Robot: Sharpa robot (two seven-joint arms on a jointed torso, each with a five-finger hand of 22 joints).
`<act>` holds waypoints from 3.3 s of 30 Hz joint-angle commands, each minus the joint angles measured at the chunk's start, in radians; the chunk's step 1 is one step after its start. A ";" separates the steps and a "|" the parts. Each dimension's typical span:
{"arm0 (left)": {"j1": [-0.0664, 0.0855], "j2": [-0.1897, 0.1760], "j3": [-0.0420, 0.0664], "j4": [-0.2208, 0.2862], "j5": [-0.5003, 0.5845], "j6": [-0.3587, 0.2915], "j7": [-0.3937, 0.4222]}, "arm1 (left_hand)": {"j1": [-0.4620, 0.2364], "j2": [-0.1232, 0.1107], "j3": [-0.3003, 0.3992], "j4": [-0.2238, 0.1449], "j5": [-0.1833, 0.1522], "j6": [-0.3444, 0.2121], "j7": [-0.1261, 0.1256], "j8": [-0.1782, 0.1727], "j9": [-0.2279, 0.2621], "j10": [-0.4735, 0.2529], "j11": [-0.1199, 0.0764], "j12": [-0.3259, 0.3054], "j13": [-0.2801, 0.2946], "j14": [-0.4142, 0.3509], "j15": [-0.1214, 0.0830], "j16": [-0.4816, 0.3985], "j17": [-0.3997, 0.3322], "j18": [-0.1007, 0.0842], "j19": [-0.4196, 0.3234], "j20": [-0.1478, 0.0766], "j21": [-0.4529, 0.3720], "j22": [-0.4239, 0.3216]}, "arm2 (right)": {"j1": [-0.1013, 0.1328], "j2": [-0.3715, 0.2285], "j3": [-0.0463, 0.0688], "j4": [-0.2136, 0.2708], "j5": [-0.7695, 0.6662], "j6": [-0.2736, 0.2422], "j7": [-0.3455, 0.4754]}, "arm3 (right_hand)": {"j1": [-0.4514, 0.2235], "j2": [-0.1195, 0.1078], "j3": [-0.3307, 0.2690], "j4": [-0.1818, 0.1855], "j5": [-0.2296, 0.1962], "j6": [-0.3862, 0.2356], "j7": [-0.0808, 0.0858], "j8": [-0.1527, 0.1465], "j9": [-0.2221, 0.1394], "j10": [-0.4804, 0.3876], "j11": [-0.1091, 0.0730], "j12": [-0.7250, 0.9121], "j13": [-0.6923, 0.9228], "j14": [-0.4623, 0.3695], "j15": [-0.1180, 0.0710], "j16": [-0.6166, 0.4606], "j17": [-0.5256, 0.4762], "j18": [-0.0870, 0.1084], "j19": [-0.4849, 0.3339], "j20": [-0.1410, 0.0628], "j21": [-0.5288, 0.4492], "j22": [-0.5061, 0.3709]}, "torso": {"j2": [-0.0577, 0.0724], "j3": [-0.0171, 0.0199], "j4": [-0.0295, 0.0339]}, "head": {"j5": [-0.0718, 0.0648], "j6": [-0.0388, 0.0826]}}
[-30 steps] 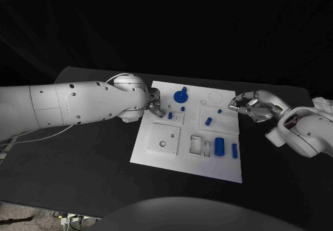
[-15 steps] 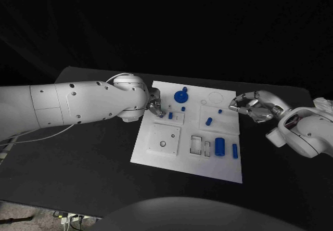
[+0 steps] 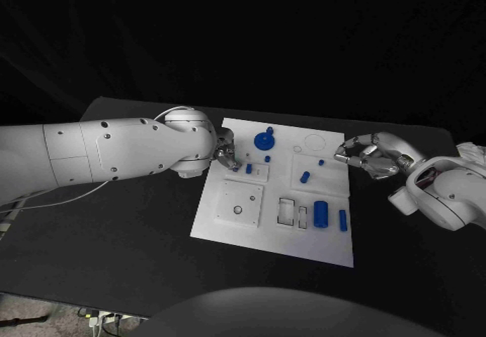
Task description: Assemble the parts on the task board
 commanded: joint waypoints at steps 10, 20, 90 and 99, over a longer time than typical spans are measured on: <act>-0.005 -0.006 -0.004 -0.010 0.002 -0.014 -0.005 | -0.004 0.009 0.022 -0.005 0.000 -0.015 0.002 -0.009 0.002 0.108 0.008 0.002 0.263 0.104 0.007 0.002 0.263 0.010 0.024 0.006 -0.003 0.205 | -0.002 0.000 0.000 0.001 -0.002 0.017 -0.003 | 0.012 0.000 -0.001 -0.007 0.004 -0.008 0.000 -0.004 -0.001 0.103 0.007 -0.001 0.261 0.104 0.004 0.003 0.264 0.014 -0.006 0.001 -0.005 0.184 | 0.000 -0.0006 -0.0002 | 0.000 0.000; -0.005 -0.006 -0.004 -0.014 0.004 -0.018 0.005 | -0.043 -0.012 -0.002 0.009 0.001 -0.026 0.012 -0.032 -0.016 0.108 0.016 0.002 0.263 0.104 0.014 0.002 0.263 0.011 0.022 0.011 -0.005 0.206 | -0.003 0.000 0.000 0.001 -0.002 0.016 -0.003 | 0.012 0.001 -0.001 -0.007 0.005 -0.008 0.001 -0.004 -0.001 0.103 0.007 -0.001 0.261 0.104 0.004 0.003 0.264 0.014 -0.007 0.001 -0.005 0.184 | 0.001 -0.0003 0.0002 | 0.000 0.000; 0.082 0.027 0.010 -0.019 0.126 0.150 -0.104 | -0.100 -0.031 0.061 -0.059 0.081 0.017 -0.036 0.214 0.151 0.108 -0.020 0.002 0.263 0.104 -0.016 0.002 0.263 0.009 0.031 -0.015 -0.003 0.220 | -0.003 -0.005 0.000 0.013 -0.002 0.013 -0.007 | 0.016 0.002 0.002 -0.010 0.009 -0.010 0.000 -0.005 -0.002 0.103 0.007 -0.001 0.261 0.104 0.004 0.003 0.264 0.015 -0.010 0.001 -0.009 0.182 | 0.000 0.0000 0.0004 | 0.023 0.000; 0.080 0.040 0.002 -0.025 0.077 0.134 -0.086 | -0.115 -0.025 0.020 -0.031 0.103 -0.019 -0.025 0.187 0.143 0.108 -0.010 0.002 0.263 0.104 -0.008 0.002 0.263 0.010 0.028 -0.009 -0.011 0.218 | -0.003 -0.001 0.000 0.010 -0.002 0.014 -0.006 | 0.017 0.001 0.002 -0.011 0.009 -0.011 0.000 -0.005 -0.002 0.103 0.007 -0.001 0.261 0.104 0.004 0.003 0.264 0.015 -0.011 0.001 -0.010 0.182 | 0.000 0.0000 0.0006 | 0.027 0.000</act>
